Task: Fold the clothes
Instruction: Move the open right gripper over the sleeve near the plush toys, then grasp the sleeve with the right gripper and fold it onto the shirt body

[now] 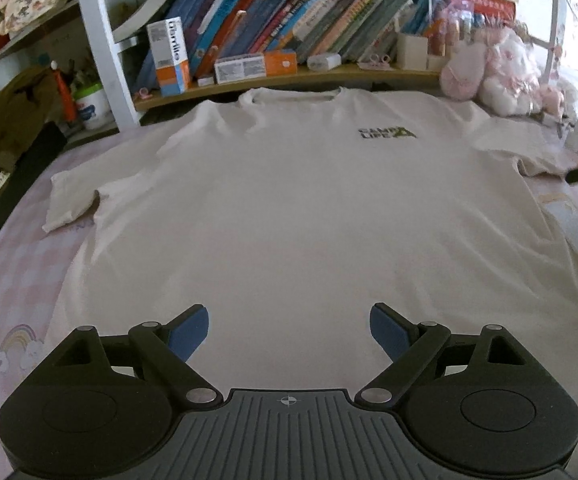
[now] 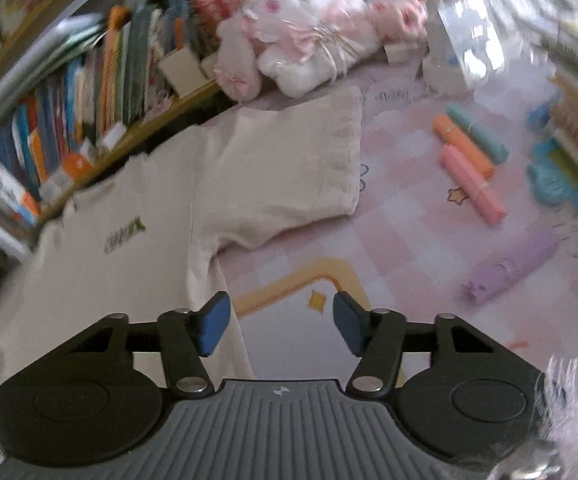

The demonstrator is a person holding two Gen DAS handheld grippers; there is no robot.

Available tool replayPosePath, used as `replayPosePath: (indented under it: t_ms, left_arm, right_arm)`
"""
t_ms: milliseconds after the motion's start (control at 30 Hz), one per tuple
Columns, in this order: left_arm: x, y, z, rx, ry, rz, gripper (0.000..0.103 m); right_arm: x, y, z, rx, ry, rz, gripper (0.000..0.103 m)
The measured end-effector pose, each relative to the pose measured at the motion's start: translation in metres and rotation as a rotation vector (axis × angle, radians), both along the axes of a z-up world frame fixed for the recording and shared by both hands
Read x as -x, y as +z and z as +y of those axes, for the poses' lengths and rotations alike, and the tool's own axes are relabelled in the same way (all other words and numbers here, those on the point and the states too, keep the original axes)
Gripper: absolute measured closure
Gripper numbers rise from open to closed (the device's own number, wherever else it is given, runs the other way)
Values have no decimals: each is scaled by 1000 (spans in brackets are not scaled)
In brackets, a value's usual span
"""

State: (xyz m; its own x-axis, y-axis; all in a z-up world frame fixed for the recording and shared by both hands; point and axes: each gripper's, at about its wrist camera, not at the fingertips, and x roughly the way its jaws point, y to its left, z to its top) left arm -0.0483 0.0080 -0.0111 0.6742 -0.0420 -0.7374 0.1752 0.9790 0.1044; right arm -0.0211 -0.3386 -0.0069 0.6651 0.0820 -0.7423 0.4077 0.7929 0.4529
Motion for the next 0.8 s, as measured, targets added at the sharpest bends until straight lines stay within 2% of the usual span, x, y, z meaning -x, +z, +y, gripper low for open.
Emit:
replayPosePath:
  t_ms: [233, 333, 567, 667, 800]
  left_arm:
    - [11, -3, -33, -67, -32, 41, 13]
    - [11, -3, -39, -83, -30, 55, 13]
    - [6, 1, -51, -102, -24, 58, 13]
    - [6, 1, -54, -116, -36, 57, 13]
    - [6, 1, -55, -123, -42, 63, 13]
  right_arm:
    - [-26, -25, -50, -254, -131, -17, 54]
    - [-32, -30, -63, -319, -185, -27, 55]
    - [-42, -35, -78, -394, -269, -18, 65]
    - [-46, -36, -83, -409, -282, 11, 72]
    - [-52, -37, -88, -441, -295, 37, 77]
